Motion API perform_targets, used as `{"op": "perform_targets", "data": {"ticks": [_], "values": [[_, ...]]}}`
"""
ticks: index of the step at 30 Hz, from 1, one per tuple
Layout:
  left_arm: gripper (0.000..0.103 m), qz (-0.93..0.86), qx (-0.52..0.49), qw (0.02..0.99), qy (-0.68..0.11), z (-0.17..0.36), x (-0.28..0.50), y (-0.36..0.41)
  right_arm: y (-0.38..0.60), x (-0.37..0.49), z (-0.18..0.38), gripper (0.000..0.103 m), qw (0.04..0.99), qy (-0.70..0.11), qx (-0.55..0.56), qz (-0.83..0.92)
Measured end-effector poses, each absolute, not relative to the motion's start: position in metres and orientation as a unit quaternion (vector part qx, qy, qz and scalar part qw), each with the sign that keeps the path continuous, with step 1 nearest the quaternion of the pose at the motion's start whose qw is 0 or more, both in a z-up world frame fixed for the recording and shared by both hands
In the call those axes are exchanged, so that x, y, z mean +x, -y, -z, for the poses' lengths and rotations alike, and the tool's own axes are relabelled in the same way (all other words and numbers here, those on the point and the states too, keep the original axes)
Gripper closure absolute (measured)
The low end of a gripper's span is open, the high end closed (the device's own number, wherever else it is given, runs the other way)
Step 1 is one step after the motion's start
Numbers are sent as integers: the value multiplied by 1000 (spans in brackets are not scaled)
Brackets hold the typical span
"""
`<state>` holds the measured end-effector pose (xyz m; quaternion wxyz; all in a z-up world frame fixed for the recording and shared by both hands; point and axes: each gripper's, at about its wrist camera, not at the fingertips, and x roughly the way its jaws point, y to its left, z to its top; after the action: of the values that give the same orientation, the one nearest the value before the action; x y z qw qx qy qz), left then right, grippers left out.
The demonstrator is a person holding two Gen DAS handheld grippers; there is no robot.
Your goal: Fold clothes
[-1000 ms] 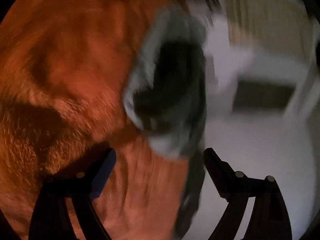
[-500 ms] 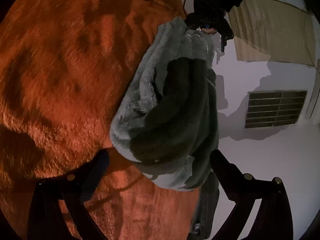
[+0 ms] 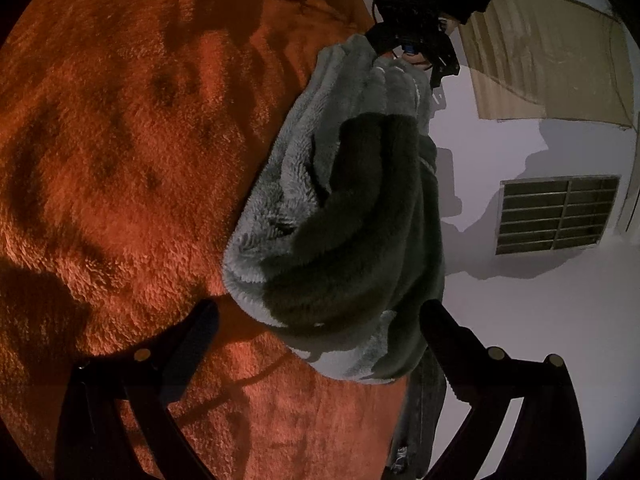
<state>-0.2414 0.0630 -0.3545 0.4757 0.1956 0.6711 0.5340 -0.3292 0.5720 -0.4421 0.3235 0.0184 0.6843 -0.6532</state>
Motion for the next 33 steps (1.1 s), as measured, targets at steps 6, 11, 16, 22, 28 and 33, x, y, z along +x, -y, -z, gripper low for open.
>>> {"op": "perform_targets", "data": {"ticks": [6,11,16,22,28,33], "values": [[22,-442,189,503,-718,341,-245,-74,-573,-324,437,3,336,-688,22,643],[22,-392,160,509,-749,345,-247,-83,-574,-322,432,3,343,-689,22,638],[22,-422,146,508,-736,354,-239,-88,-573,-322,431,3,338,-685,30,644],[23,-431,147,514,-727,365,-232,-85,-570,-322,431,3,337,-685,38,645],[23,-373,136,539,-743,369,-227,-77,-569,-325,428,3,339,-680,52,648],[21,-459,90,550,-692,357,-220,-89,-567,-326,426,3,338,-681,57,647]]}}
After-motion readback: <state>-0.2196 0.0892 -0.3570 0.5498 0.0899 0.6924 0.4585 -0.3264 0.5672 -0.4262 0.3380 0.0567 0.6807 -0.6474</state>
